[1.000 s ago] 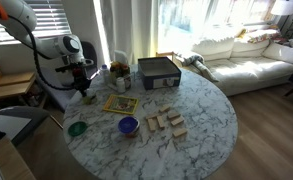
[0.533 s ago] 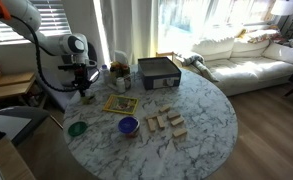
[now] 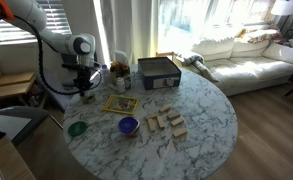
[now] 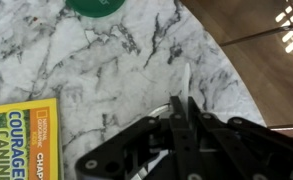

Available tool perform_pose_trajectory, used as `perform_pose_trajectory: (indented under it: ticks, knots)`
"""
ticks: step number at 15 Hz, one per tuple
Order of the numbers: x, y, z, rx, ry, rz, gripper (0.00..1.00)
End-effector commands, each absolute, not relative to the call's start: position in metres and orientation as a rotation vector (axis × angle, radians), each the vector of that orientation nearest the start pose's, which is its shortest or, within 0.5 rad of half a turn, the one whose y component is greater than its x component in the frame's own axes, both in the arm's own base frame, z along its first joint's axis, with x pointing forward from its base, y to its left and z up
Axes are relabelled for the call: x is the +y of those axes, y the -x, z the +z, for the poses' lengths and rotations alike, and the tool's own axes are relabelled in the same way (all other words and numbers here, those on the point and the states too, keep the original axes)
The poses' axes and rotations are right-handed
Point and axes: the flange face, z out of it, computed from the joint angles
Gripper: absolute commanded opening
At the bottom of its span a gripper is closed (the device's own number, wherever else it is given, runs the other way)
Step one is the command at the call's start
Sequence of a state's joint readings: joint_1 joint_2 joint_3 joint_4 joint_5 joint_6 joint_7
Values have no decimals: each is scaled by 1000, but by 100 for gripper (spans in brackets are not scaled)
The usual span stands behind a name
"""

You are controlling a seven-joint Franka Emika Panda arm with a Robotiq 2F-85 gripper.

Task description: Scoop up the contents in the can and put the scoop on the table

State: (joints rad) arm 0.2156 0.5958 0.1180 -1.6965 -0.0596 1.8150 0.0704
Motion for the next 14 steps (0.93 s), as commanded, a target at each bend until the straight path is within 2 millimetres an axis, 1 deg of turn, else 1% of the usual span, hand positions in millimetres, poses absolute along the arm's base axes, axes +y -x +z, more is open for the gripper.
perform_pose_trajectory:
  ticks: [1, 5, 10, 14]
  knots:
    - [182, -586, 207, -407, 3019, 703, 2]
    - [167, -586, 213, -358, 2971, 682, 2]
    - [146, -586, 212, -291, 2883, 643, 2]
    - [131, -586, 214, -253, 2811, 580, 2]
